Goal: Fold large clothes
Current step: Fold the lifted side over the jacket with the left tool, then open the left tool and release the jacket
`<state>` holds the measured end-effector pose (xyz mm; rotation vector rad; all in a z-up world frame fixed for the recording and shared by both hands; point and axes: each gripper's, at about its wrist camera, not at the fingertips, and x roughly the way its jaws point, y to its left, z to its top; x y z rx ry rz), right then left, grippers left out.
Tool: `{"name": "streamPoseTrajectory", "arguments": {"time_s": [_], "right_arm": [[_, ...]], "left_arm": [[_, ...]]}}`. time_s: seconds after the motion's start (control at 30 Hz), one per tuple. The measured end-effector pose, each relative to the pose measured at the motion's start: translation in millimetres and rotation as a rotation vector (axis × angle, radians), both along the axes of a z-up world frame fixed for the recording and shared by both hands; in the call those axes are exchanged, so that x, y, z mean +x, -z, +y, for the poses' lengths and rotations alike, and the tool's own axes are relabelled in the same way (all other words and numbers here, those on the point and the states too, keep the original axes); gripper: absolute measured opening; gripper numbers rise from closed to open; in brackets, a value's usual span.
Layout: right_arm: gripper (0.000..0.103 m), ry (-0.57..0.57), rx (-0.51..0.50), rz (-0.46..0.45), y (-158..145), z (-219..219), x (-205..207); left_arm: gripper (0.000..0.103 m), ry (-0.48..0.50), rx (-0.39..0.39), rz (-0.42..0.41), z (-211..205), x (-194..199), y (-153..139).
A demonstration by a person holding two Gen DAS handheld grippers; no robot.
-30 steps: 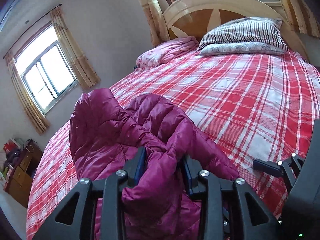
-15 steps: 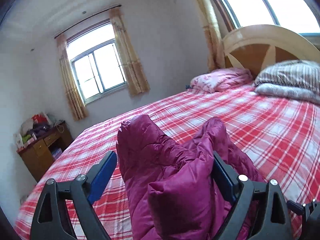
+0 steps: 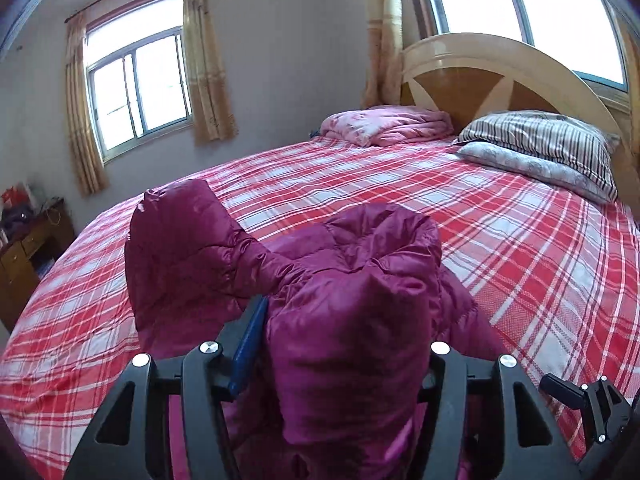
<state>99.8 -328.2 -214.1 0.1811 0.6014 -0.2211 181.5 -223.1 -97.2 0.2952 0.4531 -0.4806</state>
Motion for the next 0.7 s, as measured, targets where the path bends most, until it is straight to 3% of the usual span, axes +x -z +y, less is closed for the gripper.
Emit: {"name": "streamPoseTrajectory", "arguments": {"time_s": [0.23, 0.47, 0.63, 0.7], "right_arm": [[0.09, 0.014, 0.033, -0.018, -1.0, -6.2, -3.9], [0.092, 0.015, 0.002, -0.009, 0.5, -2.3, -0.7], [0.092, 0.016, -0.006, -0.006, 1.1, -0.6, -1.0], [0.093, 0.017, -0.008, -0.004, 1.1, -0.3, -0.7]], "left_arm": [[0.054, 0.152, 0.071, -0.053, -38.6, -13.2, -0.8], [0.054, 0.266, -0.009, 0.017, -23.9, -4.4, -3.5], [0.054, 0.345, 0.0, -0.059, -35.7, -26.5, -17.8], [0.054, 0.391, -0.039, -0.075, -35.6, -41.2, -36.6]]}}
